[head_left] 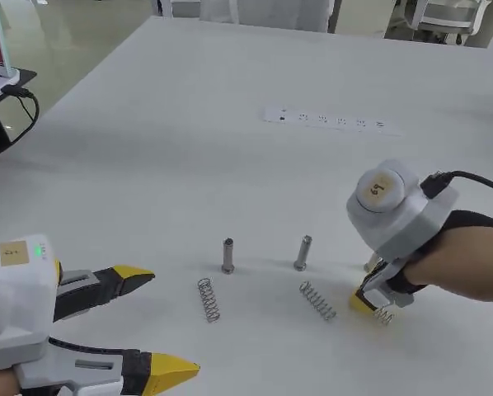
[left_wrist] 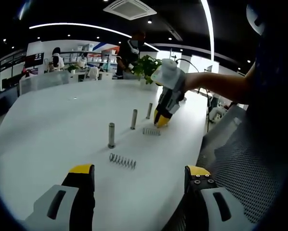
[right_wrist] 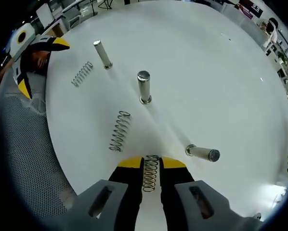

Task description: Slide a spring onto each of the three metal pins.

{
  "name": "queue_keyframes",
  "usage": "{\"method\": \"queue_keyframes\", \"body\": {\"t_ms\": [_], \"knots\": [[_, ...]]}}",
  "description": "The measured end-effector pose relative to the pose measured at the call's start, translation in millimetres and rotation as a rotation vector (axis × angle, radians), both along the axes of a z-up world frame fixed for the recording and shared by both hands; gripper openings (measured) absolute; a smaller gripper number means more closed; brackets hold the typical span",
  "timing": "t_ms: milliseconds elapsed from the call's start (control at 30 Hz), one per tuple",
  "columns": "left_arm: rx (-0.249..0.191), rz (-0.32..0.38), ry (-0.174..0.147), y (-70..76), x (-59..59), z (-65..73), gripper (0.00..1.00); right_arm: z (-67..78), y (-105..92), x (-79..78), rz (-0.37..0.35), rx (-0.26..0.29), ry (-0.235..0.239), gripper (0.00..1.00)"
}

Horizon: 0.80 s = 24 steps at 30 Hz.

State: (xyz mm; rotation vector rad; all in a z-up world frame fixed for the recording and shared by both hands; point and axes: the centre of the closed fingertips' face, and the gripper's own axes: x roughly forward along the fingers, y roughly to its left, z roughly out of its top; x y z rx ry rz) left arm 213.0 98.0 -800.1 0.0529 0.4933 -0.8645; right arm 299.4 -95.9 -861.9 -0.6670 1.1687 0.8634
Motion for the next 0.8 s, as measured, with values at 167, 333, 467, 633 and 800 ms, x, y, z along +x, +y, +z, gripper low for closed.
{"method": "queue_keyframes", "body": {"t_ms": [167, 333, 467, 633, 800], "knots": [[0.000, -0.002, 0.002, -0.3, 0.0, -0.4, 0.72, -0.1, -0.5, 1.2, -0.002, 0.002, 0.002, 0.10], [0.000, -0.002, 0.002, -0.4, -0.1, -0.4, 0.72, -0.3, -0.4, 1.8, 0.008, -0.017, 0.000, 0.09], [-0.001, 0.000, 0.001, -0.1, -0.2, 0.1, 0.72, 0.2, -0.8, 1.3, 0.006, -0.025, -0.001, 0.08], [-0.001, -0.003, 0.002, -1.0, -0.9, 0.0, 0.72, 7.2, -0.1, 4.2, -0.011, 0.006, -0.026, 0.08], [0.002, -0.011, 0.004, -2.6, -2.3, -0.4, 0.72, 16.4, 0.9, 5.8, -0.022, 0.039, -0.051, 0.08]]}}
